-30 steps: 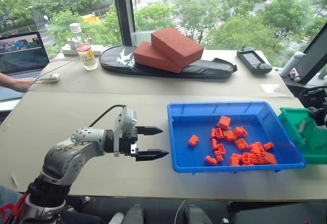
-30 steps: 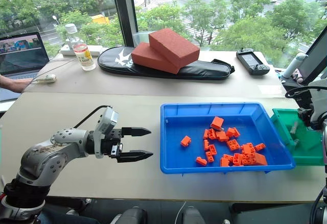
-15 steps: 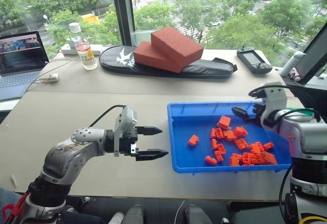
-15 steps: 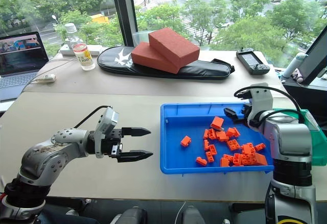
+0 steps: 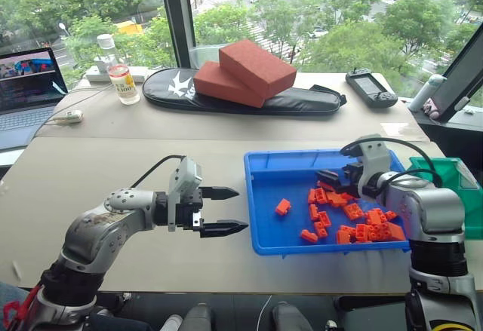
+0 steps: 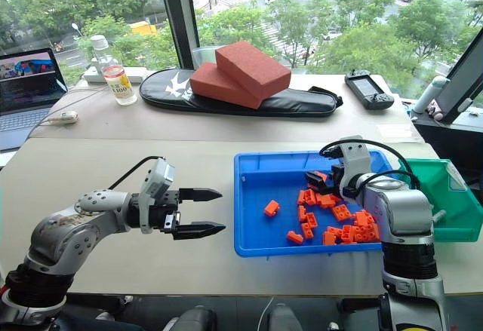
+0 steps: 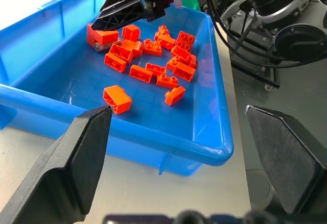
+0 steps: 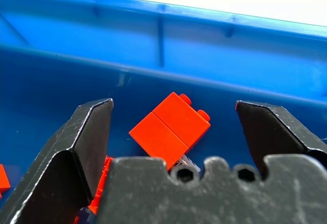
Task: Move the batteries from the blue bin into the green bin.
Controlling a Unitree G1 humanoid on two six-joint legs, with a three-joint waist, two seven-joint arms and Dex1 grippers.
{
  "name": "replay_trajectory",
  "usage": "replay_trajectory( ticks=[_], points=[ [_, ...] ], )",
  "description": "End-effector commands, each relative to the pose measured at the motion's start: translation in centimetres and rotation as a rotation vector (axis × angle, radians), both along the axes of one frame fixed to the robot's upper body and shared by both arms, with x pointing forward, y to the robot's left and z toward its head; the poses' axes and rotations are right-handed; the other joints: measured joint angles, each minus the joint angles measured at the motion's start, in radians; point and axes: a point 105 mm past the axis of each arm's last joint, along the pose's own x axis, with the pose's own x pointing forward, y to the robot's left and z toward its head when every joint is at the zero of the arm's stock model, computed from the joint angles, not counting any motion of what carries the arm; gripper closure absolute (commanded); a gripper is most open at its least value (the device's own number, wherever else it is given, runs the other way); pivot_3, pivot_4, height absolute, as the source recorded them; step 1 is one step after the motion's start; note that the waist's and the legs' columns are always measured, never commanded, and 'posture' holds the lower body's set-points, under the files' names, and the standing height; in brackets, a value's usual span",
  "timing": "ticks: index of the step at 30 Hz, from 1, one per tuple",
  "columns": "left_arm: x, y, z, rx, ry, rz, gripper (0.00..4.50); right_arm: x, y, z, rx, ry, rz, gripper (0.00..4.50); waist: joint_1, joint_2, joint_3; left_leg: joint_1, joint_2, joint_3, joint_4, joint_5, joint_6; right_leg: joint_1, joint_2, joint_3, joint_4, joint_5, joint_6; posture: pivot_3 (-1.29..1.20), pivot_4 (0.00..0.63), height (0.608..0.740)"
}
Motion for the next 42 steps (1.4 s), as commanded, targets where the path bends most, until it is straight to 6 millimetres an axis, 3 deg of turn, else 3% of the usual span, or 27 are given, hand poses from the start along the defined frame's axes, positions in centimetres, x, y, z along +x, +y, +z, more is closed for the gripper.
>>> replay_trajectory(
  ticks=[1,14,19,21,27,32,34,37,40,42],
  points=[
    [-0.5,-0.1,0.9,-0.01,-0.038,-0.014,0.0,0.2,0.6,0.3,0.0,-0.02,0.019,0.03,-0.001,0.0,0.0,0.0,0.0,0.0,0.0,0.0,0.0,0.0,0.0,0.0,0.0,0.0,0.0,0.0,0.15,0.74],
    [-0.5,-0.1,1.0,-0.009,-0.041,-0.012,0.0,0.3,0.5,-0.2,-0.014,-0.014,0.02,0.03,-0.001,0.0,0.0,0.0,0.0,0.0,0.0,0.0,0.0,0.0,0.0,0.0,0.0,0.0,0.0,0.0,0.15,0.74],
    [-0.4,-0.1,1.0,-0.009,-0.042,-0.01,0.0,0.4,0.2,-0.2,-0.035,-0.024,0.014,1.33,-0.001,0.0,0.0,0.0,0.0,0.0,0.0,0.0,0.0,0.0,0.0,0.0,0.0,0.0,0.0,0.0,0.15,0.74],
    [-0.5,-0.1,1.0,-0.009,-0.042,-0.012,0.0,0.4,0.6,0.2,-0.02,-0.04,0.035,2.06,-0.001,0.0,0.0,0.0,0.0,0.0,0.0,0.0,0.0,0.0,0.0,0.0,0.0,0.0,0.0,0.0,0.15,0.74],
    [-0.4,-0.2,1.1,-0.012,-0.041,-0.012,0.0,0.6,0.3,2.5,-0.019,-0.115,0.027,2.12,-0.001,0.0,0.0,0.0,0.0,0.0,0.0,0.0,0.0,0.0,0.0,0.0,0.0,0.0,0.0,0.0,0.15,0.74],
    [-0.3,-0.1,1.0,-0.01,-0.038,-0.013,0.0,-0.1,-0.6,8.2,-0.015,-0.257,0.034,2.12,0.0,0.001,0.0,0.0,0.0,0.0,0.0,0.0,0.0,-0.001,0.0,0.0,0.0,0.0,0.0,0.0,0.15,0.74],
    [-0.3,-0.1,1.0,-0.009,-0.037,-0.013,0.0,-0.9,0.6,9.2,0.008,-0.277,0.111,2.12,0.001,0.001,0.0,0.0,0.0,0.0,0.0,0.0,0.0,0.0,0.0,0.0,0.0,0.0,0.0,0.0,0.15,0.74],
    [-0.3,-0.2,1.0,-0.011,-0.036,-0.019,0.0,-3.3,4.4,9.6,0.043,-0.275,0.332,2.12,-0.002,0.0,0.0,0.0,0.0,-0.001,0.0,0.0,0.0,0.0,0.0,-0.001,0.0,0.0,0.0,0.0,0.15,0.74],
    [-0.3,-0.3,1.0,-0.011,-0.037,-0.021,0.0,-5.6,7.6,8.4,0.021,-0.246,0.51,2.12,-0.003,0.0,0.0,0.0,0.001,-0.001,-0.001,0.0,0.0,0.0,0.001,0.0,0.0,0.0,0.0,0.0,0.15,0.74],
    [-0.3,-0.3,1.0,-0.01,-0.038,-0.023,0.0,-6.3,8.5,7.2,-0.011,-0.217,0.555,2.12,-0.001,0.0,0.0,0.0,0.001,-0.001,-0.001,0.0,0.0,0.0,0.0,0.0,0.0,0.0,0.0,0.0,0.15,0.74]
  ],
)
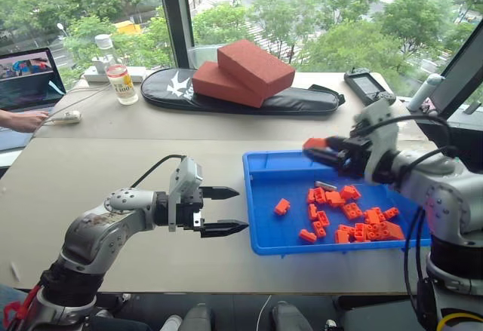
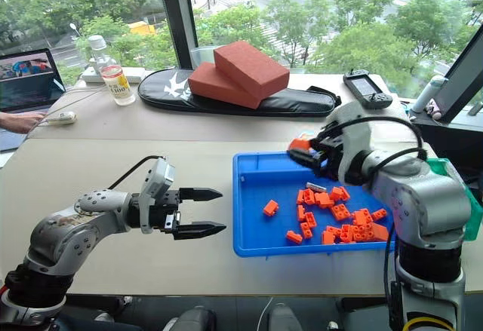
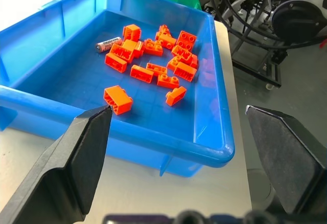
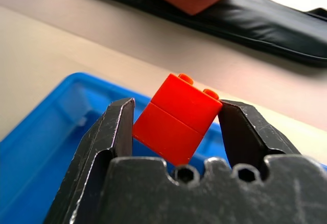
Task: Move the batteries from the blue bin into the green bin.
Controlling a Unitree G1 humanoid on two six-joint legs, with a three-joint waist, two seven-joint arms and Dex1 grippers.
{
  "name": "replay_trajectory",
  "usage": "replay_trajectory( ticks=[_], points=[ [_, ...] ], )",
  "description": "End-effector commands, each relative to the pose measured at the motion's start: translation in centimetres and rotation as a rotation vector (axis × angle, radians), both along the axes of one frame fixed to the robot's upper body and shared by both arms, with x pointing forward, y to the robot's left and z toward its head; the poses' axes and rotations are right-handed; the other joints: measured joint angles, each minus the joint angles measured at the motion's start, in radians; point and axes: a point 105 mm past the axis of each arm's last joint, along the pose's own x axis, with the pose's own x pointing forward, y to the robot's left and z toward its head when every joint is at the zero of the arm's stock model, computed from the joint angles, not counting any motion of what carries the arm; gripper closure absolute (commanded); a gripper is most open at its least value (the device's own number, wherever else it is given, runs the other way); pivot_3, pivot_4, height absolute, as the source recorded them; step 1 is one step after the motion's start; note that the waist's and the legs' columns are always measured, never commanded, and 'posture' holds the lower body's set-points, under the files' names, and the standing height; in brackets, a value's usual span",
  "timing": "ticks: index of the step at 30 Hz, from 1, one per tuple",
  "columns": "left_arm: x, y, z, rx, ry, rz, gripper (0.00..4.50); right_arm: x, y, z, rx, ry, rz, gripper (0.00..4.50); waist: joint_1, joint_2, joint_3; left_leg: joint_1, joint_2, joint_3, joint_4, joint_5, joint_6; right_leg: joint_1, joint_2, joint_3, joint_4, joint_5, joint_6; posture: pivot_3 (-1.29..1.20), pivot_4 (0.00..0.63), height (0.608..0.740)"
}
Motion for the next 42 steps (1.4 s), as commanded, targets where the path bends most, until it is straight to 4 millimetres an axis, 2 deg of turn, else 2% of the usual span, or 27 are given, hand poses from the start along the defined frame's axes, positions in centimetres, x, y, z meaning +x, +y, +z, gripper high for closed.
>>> replay_trajectory(
  ticks=[1,2,4,7,8,9,12,14,16,17,21,26,30,36,42],
  points=[
    [-0.2,-0.2,0.9,-0.013,-0.033,-0.026,0.0,-1.8,2.0,-0.7,-0.067,-0.01,0.105,2.12,0.001,0.0,0.0,0.0,0.0,0.0,0.0,0.0,0.0,0.0,0.0,0.0,0.0,0.0,0.0,0.0,0.15,0.74],
    [-0.2,-0.2,0.9,-0.013,-0.033,-0.027,0.0,-2.0,2.3,-1.2,-0.083,0.0,0.12,2.12,0.003,0.0,0.0,0.0,0.0,0.0,0.0,0.0,0.0,0.0,0.0,0.0,0.0,0.0,0.0,0.0,0.15,0.74],
    [-0.2,-0.2,0.9,-0.011,-0.034,-0.028,0.0,-2.3,2.3,-2.2,-0.133,0.019,0.132,1.14,0.006,0.0,0.0,0.0,-0.001,0.0,0.0,0.0,0.0,0.0,-0.001,0.0,0.0,0.0,0.0,0.0,0.15,0.74],
    [-0.3,-0.3,1.0,-0.012,-0.035,-0.03,0.0,-2.6,2.3,-2.8,-0.165,0.039,0.146,0.22,0.006,0.0,0.0,0.0,-0.001,0.0,0.0,0.0,0.0,0.0,-0.001,0.0,-0.001,0.0,0.0,0.0,0.15,0.74],
    [-0.3,-0.3,1.0,-0.012,-0.035,-0.03,0.0,-2.7,2.3,-2.8,-0.168,0.039,0.151,0.04,0.006,0.0,0.0,0.0,-0.001,0.0,0.0,0.0,0.0,0.0,-0.001,0.0,-0.001,0.0,0.0,0.0,0.15,0.74],
    [-0.3,-0.3,1.0,-0.011,-0.035,-0.029,0.0,-2.2,2.0,-2.2,-0.154,0.021,0.123,0.04,0.005,0.0,0.0,0.0,-0.001,0.0,0.0,0.0,0.0,0.0,-0.001,0.0,-0.001,0.0,0.0,0.0,0.15,0.74],
    [-0.2,-0.2,0.9,-0.008,-0.035,-0.026,0.0,0.2,-0.8,-0.9,-0.118,-0.01,-0.044,0.04,0.0,0.0,0.0,0.0,0.0,0.0,0.0,0.0,0.0,0.0,0.0,0.0,0.0,0.0,0.0,0.0,0.15,0.74],
    [-0.2,-0.2,0.9,-0.009,-0.036,-0.026,0.0,1.7,-3.0,-1.3,-0.148,0.006,-0.169,0.04,0.003,0.0,0.0,0.0,0.0,0.001,0.0,0.0,0.0,0.0,0.0,0.0,0.0,0.0,0.0,0.0,0.15,0.74],
    [-0.2,-0.3,0.9,-0.009,-0.035,-0.025,0.0,3.4,-5.8,-2.6,-0.215,0.038,-0.317,0.04,0.006,0.0,0.0,0.0,0.0,0.001,0.0,0.0,0.0,0.0,0.0,0.0,0.0,0.0,0.0,0.0,0.15,0.74],
    [-0.2,-0.3,0.9,-0.01,-0.034,-0.025,0.0,4.0,-6.4,-2.9,-0.21,0.043,-0.356,0.04,0.008,0.0,0.0,0.0,-0.001,0.001,0.0,0.0,0.0,0.0,-0.001,0.0,-0.001,0.0,0.0,0.0,0.15,0.74],
    [-0.2,-0.3,0.9,-0.011,-0.035,-0.026,0.0,5.0,-6.7,-4.3,-0.211,0.063,-0.364,0.04,0.003,0.0,0.0,0.0,-0.001,0.001,0.0,0.0,0.0,0.0,-0.001,0.0,-0.001,0.0,0.0,0.0,0.15,0.74],
    [-0.3,-0.2,0.9,-0.012,-0.035,-0.021,0.0,5.1,-6.8,-6.3,-0.243,0.113,-0.346,0.04,0.001,0.0,0.0,0.0,0.0,0.001,0.0,0.0,0.0,-0.001,0.0,0.0,0.0,0.0,0.0,0.0,0.15,0.74],
    [-0.3,-0.1,0.8,-0.012,-0.034,-0.014,0.0,5.0,-6.4,-6.8,-0.243,0.132,-0.316,0.04,0.001,0.0,0.0,0.0,-0.001,0.001,0.0,0.0,0.0,0.0,0.0,0.0,0.0,0.0,0.0,0.0,0.15,0.74],
    [-0.3,-0.1,0.7,-0.011,-0.033,-0.008,0.0,5.0,-6.8,-7.0,-0.252,0.144,-0.322,0.04,0.001,0.0,0.0,0.0,0.0,0.001,0.0,0.0,0.0,0.0,0.0,0.0,0.0,0.0,0.0,0.0,0.15,0.74],
    [-0.3,-0.1,0.7,-0.014,-0.03,-0.009,0.0,5.1,-7.0,-8.4,-0.29,0.195,-0.324,0.04,0.001,0.0,0.0,0.0,-0.001,0.001,0.0,0.0,0.0,0.0,0.0,0.0,0.0,0.0,0.0,0.0,0.15,0.74]
  ],
)
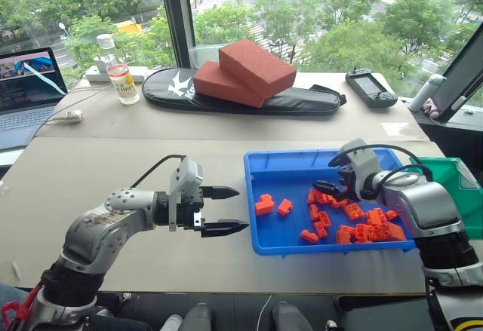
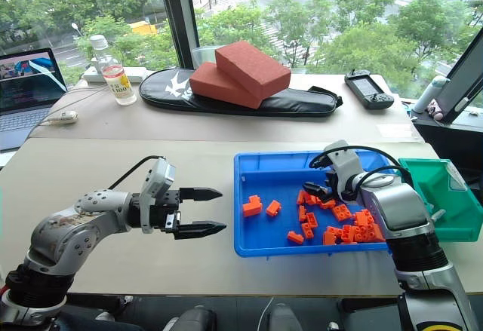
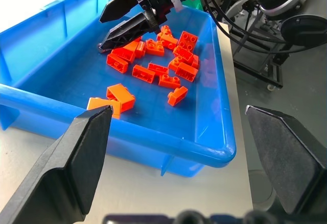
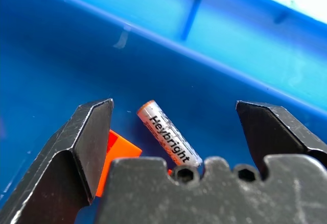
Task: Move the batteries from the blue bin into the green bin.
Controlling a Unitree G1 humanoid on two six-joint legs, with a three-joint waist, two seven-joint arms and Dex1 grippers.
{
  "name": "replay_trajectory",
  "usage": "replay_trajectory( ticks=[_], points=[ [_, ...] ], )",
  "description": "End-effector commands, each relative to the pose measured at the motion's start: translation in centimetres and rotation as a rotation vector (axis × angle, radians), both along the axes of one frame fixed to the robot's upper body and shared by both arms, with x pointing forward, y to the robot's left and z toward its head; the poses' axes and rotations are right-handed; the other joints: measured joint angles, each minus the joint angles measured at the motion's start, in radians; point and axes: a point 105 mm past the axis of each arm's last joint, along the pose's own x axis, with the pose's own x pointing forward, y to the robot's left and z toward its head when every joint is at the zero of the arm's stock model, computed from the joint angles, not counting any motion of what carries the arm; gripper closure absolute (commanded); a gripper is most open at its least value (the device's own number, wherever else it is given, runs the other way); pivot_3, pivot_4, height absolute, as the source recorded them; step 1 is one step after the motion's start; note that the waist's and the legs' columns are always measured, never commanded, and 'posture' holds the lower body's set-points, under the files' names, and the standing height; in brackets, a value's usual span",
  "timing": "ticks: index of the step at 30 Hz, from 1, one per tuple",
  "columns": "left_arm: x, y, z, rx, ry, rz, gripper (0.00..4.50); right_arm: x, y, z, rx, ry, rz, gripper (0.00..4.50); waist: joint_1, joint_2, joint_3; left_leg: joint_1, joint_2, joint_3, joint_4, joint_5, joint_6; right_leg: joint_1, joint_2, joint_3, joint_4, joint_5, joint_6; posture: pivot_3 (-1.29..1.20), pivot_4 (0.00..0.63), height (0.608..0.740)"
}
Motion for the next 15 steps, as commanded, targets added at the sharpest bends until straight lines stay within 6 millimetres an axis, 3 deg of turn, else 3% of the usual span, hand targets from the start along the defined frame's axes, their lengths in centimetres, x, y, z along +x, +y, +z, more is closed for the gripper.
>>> replay_trajectory(
  ticks=[1,3,12,14,15],
  points=[
    [-0.4,-0.2,0.8,-0.015,-0.031,-0.017,0.0,0.2,0.2,0.1,-0.019,-0.01,0.014,0.28,-0.001,0.0,0.0,0.0,0.0,0.0,0.0,0.0,0.0,0.0,0.0,0.0,0.0,0.0,0.0,0.0,0.15,0.74],
    [-0.4,-0.2,0.7,-0.015,-0.031,-0.018,0.0,0.2,0.3,0.0,-0.024,-0.004,0.018,0.72,-0.001,0.0,0.0,0.0,0.0,0.0,0.0,0.0,0.0,0.0,0.0,0.0,0.0,0.0,0.0,0.0,0.15,0.74],
    [-0.4,-0.1,0.8,-0.018,-0.033,-0.014,0.0,0.2,1.0,0.0,-0.012,-0.01,0.051,3.83,0.0,0.0,0.0,0.0,0.0,0.0,0.0,0.0,0.0,0.0,0.0,0.0,0.0,0.0,0.0,0.0,0.15,0.74],
    [-0.4,-0.1,0.8,-0.018,-0.033,-0.015,0.0,0.2,1.1,0.2,-0.01,-0.017,0.055,4.25,0.0,0.0,0.0,0.0,0.0,0.0,0.0,0.0,0.0,0.0,0.0,0.0,0.0,0.0,0.0,0.0,0.15,0.74],
    [-0.4,-0.1,0.8,-0.018,-0.033,-0.014,0.0,0.4,0.9,0.9,0.002,-0.046,0.047,4.25,0.0,0.0,0.0,0.0,0.0,0.0,0.0,0.0,0.0,0.0,0.0,0.0,0.0,0.0,0.0,0.0,0.15,0.74]
  ],
)
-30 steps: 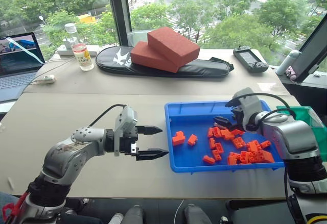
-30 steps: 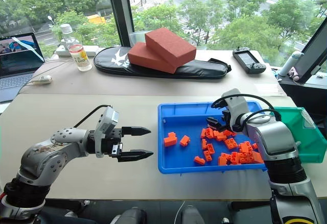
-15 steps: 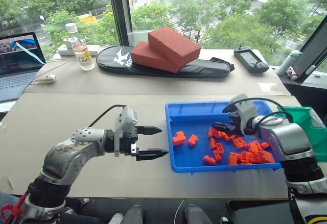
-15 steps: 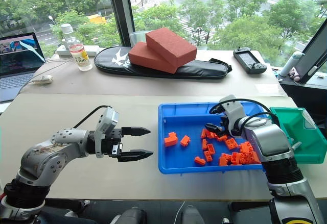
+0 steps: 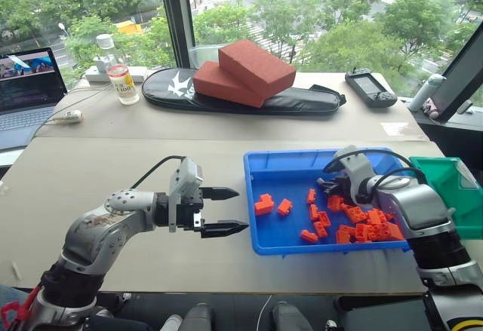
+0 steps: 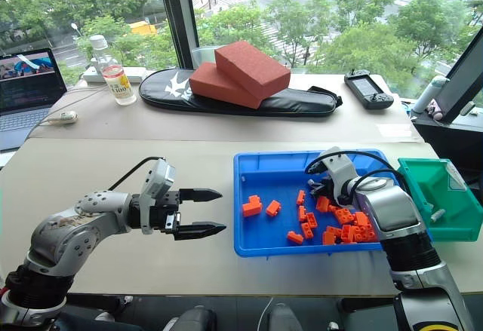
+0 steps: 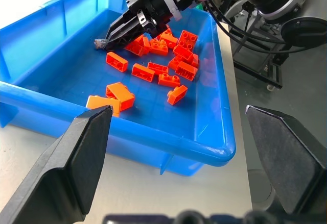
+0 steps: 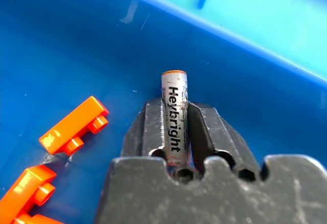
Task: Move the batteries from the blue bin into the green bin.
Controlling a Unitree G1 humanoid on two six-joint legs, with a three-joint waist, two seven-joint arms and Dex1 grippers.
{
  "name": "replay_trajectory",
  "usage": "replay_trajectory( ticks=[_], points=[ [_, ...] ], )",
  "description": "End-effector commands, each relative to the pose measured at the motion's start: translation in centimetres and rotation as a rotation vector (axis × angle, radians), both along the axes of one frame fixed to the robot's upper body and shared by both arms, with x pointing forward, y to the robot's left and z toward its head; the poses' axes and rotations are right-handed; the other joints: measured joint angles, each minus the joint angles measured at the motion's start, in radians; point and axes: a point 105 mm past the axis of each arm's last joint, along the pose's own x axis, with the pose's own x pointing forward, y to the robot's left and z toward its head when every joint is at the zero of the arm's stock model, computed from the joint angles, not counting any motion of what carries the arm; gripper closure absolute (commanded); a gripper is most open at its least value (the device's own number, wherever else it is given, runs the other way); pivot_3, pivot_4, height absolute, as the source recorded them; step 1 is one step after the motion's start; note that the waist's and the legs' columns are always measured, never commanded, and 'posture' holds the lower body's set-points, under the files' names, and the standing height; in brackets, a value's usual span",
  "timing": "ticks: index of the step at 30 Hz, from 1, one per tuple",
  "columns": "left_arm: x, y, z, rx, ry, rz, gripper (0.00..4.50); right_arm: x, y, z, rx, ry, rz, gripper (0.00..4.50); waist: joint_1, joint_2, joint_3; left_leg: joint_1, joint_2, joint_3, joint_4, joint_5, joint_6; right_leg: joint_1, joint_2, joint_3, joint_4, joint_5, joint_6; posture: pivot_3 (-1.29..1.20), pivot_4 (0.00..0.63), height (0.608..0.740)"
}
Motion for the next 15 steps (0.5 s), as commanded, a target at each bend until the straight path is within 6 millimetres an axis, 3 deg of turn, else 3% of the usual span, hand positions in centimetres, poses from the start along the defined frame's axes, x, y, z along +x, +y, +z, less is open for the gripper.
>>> replay_trajectory(
  ticks=[1,6,9,11,15],
  points=[
    [-0.4,-0.1,0.9,-0.017,-0.038,-0.016,0.0,0.6,0.1,2.9,0.023,-0.118,0.01,4.25,0.0,0.0,0.0,0.0,0.0,0.0,0.0,0.0,0.0,0.0,0.0,0.0,0.0,0.0,0.0,0.0,0.15,0.74],
    [-0.4,0.0,1.0,-0.014,-0.042,-0.013,0.0,0.9,-2.4,9.1,0.128,-0.328,-0.114,4.25,0.001,0.0,0.0,0.0,0.0,0.0,0.0,0.0,0.0,0.0,0.0,0.0,0.0,0.0,0.0,0.0,0.15,0.74],
    [-0.4,0.1,0.9,-0.012,-0.04,-0.012,0.0,0.0,-5.6,11.0,0.088,-0.374,-0.243,4.25,0.005,0.0,0.0,0.0,0.0,0.0,0.0,0.0,0.0,0.0,0.0,0.0,0.0,0.0,0.0,0.0,0.15,0.74],
    [-0.4,0.0,0.9,-0.011,-0.039,-0.013,0.0,-0.5,-6.7,11.5,0.049,-0.382,-0.281,4.25,0.011,0.0,0.0,0.0,0.0,0.0,0.0,0.0,0.0,0.0,-0.001,0.0,0.0,0.0,0.0,0.0,0.15,0.74],
    [-0.3,-0.1,1.0,-0.013,-0.039,-0.019,0.0,-2.1,-12.5,13.9,-0.155,-0.442,-0.487,4.25,0.015,0.0,0.0,0.0,-0.001,0.001,0.0,0.0,0.0,0.0,-0.001,0.0,-0.001,0.0,0.0,0.0,0.15,0.74]
  ],
)
